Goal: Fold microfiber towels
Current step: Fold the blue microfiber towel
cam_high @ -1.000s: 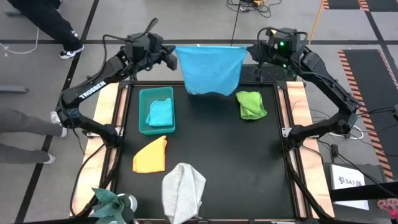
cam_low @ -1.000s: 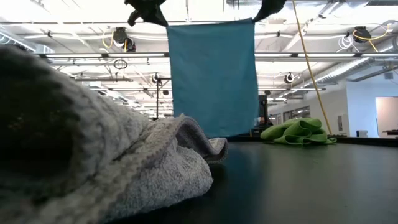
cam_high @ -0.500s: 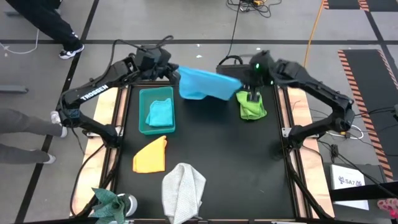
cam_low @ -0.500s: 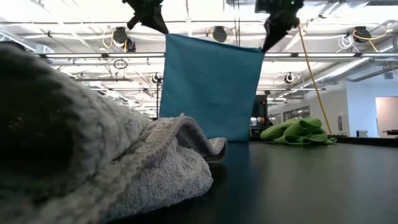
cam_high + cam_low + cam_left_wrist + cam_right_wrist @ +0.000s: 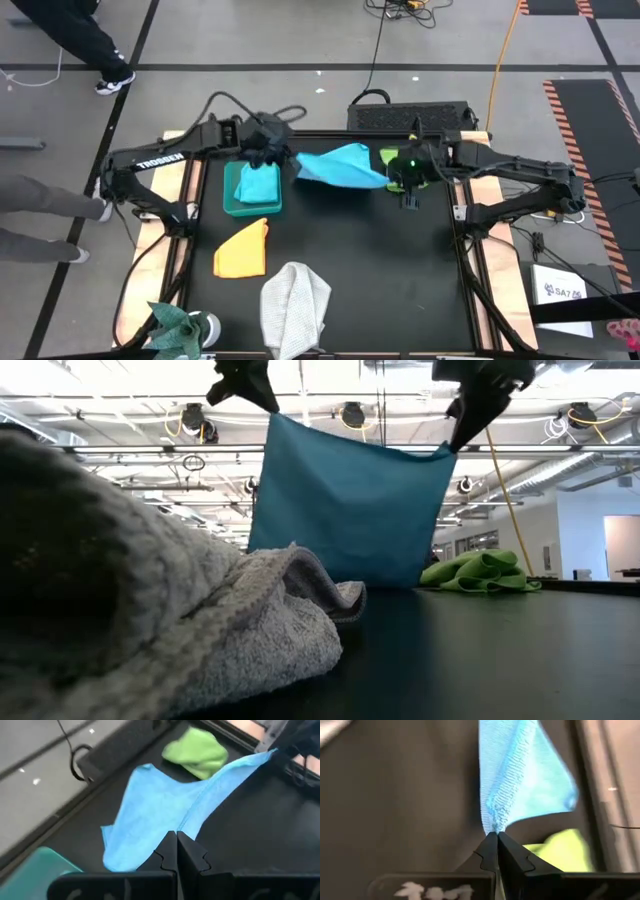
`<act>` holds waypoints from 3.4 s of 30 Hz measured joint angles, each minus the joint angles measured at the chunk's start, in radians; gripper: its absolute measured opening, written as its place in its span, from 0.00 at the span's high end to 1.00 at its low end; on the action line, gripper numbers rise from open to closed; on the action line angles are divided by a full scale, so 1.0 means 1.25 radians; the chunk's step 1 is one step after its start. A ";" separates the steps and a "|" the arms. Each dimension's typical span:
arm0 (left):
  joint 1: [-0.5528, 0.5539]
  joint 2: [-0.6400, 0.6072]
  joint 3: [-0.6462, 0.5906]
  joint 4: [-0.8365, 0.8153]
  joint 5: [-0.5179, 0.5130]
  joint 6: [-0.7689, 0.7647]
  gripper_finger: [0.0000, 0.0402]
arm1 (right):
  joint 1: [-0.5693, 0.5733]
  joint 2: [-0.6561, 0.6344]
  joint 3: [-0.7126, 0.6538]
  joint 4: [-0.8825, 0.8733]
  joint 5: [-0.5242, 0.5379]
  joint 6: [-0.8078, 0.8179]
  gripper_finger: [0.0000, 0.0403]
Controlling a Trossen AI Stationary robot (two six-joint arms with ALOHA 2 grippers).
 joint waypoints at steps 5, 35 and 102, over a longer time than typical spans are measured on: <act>-0.082 0.055 0.000 -0.079 -0.009 -0.091 1.00 | 0.064 -0.023 -0.069 0.013 -0.025 0.078 1.00; -0.367 0.440 0.000 0.123 0.210 -0.464 1.00 | 0.465 -0.043 -0.485 0.347 -0.190 0.450 1.00; 0.079 0.455 0.000 0.188 0.212 -0.137 0.95 | 0.201 -0.133 -0.527 0.584 -0.104 0.355 0.70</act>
